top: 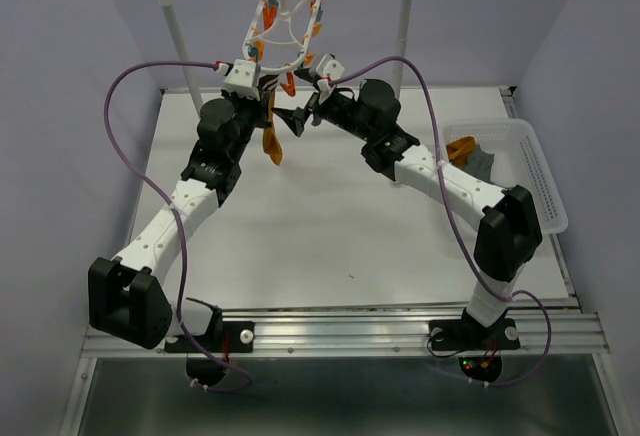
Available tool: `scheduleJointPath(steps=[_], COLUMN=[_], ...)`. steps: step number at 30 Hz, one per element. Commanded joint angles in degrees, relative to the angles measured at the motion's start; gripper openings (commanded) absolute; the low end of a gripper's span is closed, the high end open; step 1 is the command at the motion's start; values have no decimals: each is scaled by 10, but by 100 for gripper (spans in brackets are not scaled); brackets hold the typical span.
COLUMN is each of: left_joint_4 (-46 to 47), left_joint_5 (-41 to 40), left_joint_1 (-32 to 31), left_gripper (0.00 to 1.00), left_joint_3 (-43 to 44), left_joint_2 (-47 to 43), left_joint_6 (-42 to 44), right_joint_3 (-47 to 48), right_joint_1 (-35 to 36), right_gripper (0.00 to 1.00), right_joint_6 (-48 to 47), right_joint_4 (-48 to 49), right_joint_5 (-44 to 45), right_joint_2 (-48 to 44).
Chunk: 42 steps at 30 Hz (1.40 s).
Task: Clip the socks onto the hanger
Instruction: Open the clamp at the hanger.
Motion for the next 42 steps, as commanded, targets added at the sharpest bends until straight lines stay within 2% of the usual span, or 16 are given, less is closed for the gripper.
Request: scheduleJointPath(steps=[1, 33, 42], left_joint_4=[29, 31, 31], left_joint_5=[-1, 2, 20], left_joint_1=[2, 2, 2], left_gripper=[0, 0, 0], left_joint_3=[14, 10, 7], left_joint_2=[-23, -23, -28], left_joint_6=[10, 20, 20], right_joint_3=[-6, 83, 54], right_joint_1=[4, 4, 4], right_gripper=[100, 99, 98], right_joint_6=[1, -25, 13], right_joint_4=[34, 37, 66], right_joint_5=[17, 46, 48], right_joint_2=[-37, 33, 28])
